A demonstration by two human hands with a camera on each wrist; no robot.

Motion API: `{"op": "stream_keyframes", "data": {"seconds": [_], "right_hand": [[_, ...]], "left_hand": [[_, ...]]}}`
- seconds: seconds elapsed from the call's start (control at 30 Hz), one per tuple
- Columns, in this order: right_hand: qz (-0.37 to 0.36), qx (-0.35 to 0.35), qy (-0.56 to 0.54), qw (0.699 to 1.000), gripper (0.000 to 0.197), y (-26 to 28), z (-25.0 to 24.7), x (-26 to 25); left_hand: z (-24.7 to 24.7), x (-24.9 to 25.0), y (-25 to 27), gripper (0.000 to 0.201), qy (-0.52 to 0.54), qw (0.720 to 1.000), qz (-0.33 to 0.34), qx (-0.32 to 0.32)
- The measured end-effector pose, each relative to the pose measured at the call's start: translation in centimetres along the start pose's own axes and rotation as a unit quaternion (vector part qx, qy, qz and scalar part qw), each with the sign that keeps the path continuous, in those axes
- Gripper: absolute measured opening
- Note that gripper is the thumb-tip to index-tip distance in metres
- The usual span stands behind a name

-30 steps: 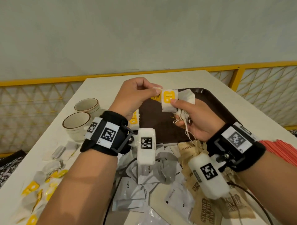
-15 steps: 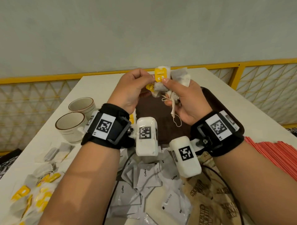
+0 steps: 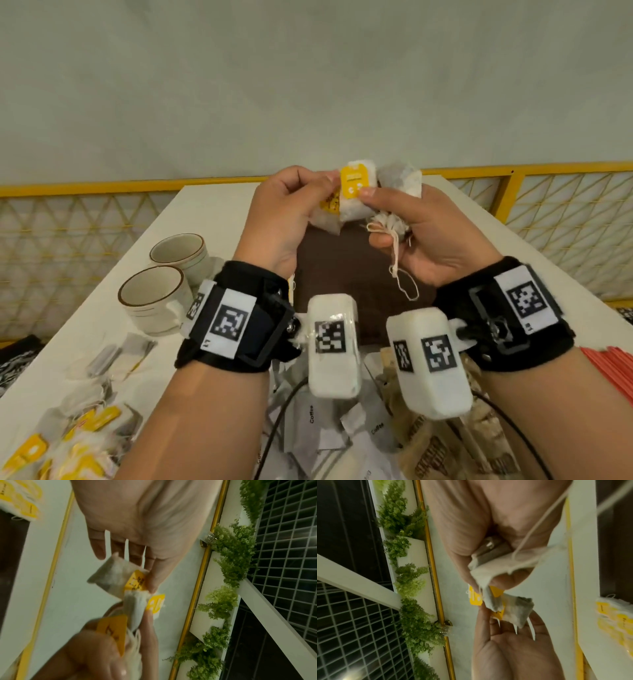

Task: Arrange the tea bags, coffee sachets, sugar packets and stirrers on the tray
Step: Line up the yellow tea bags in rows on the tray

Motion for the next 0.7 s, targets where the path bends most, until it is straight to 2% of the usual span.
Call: {"op": "stream_keyframes", "data": {"seconds": [0.13, 0.27, 0.4, 0.53, 0.7], "right_hand": [[0.015, -0.012, 0.065, 0.998, 0.025, 0.4, 0.6, 0.9], [0.022, 0.026, 0.038, 0.999, 0.023, 0.2, 0.1, 0.8], [0.034, 0.038, 0.039, 0.998, 0.023, 0.4, -0.2, 1.0], [0.045, 0.047, 0.0, 0.998, 0.016, 0.2, -0.4, 1.5], [0.061, 0.055, -0.002, 0.997, 0.02, -0.1, -0.6, 1.9]], "left_hand": [[0.2, -0.4, 0.5, 0.023, 0.04, 0.999, -0.011, -0.003], [-0.5, -0.5, 0.7, 0.015, -0.037, 0.998, 0.007, -0.052], [-1.1, -0.3, 0.9, 0.028, -0.092, 0.991, 0.04, -0.085], [-1.0, -0.9, 0.5, 0.023, -0.13, 0.989, 0.057, -0.048], [-0.8, -1.4, 0.4, 0.023, -0.103, 0.994, 0.046, 0.003]]}}
Point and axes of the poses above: each hand's wrist, its own y-axis away from the middle knuckle, its own z-axis out of the palm, x = y × z, the point moved 2 cm from there along -y, towards the middle knuckle, and after that the axes turned 6 degrees about -x, right-handed, at the moved point
